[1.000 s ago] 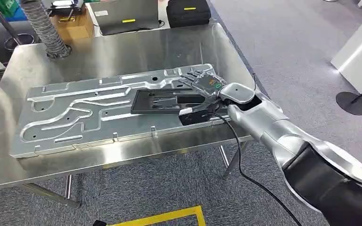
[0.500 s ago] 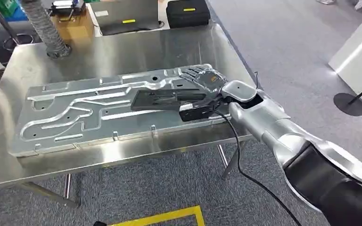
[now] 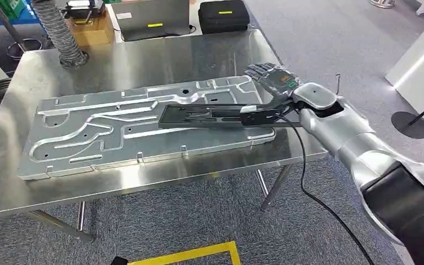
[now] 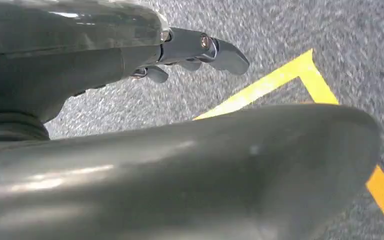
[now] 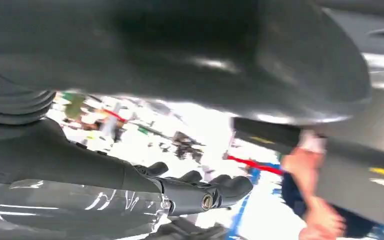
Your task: Take the parts from the cabinet and place them on the table.
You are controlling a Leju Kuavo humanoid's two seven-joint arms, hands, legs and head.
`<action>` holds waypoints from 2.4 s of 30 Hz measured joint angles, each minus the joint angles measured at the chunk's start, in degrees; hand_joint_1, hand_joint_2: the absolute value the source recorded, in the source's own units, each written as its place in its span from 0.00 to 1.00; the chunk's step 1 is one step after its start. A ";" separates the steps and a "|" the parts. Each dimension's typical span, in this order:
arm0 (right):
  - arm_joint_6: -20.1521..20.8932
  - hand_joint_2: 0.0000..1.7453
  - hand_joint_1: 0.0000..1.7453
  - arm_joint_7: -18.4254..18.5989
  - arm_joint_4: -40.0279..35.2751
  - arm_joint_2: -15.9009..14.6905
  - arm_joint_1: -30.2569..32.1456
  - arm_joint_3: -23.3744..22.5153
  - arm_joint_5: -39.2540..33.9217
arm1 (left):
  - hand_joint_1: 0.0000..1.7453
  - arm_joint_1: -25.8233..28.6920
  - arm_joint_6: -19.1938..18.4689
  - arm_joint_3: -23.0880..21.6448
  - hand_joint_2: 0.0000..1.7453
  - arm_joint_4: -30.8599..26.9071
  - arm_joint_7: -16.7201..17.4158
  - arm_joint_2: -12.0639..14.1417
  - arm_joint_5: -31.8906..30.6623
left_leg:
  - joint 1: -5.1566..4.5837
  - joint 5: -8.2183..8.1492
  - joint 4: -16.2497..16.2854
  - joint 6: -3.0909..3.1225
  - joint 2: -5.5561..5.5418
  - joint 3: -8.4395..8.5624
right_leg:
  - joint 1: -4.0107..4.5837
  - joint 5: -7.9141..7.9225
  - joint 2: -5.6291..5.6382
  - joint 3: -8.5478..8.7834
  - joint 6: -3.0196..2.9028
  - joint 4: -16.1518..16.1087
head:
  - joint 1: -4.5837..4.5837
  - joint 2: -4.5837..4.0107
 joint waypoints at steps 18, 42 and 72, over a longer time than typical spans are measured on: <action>-2.39 0.00 0.00 3.02 1.14 -30.10 -2.00 -13.91 -6.74 | 0.00 0.96 -0.55 0.68 0.00 0.00 -0.22 -0.50 3.02 | -0.37 -0.52 -0.51 1.97 0.24 1.28 | -0.62 0.26 -0.57 -0.64 1.37 0.38 | 0.02 0.00; -16.22 0.00 0.00 -4.75 12.39 -10.20 52.72 -61.35 -28.76 | 0.00 -0.12 0.68 0.61 0.00 -0.04 2.34 1.93 3.32 | -1.28 -3.71 6.78 0.80 0.00 2.88 | 0.34 2.78 -0.08 -2.73 -1.60 -0.78 | 0.02 0.02; -0.09 1.00 0.00 9.46 19.08 23.79 63.58 -71.80 -33.03 | 0.00 0.64 2.67 0.11 0.00 -0.50 2.71 3.17 1.44 | 0.44 -4.30 11.73 -2.03 0.88 0.43 | -0.97 1.24 -0.25 -1.83 -1.22 -0.15 | 0.04 0.02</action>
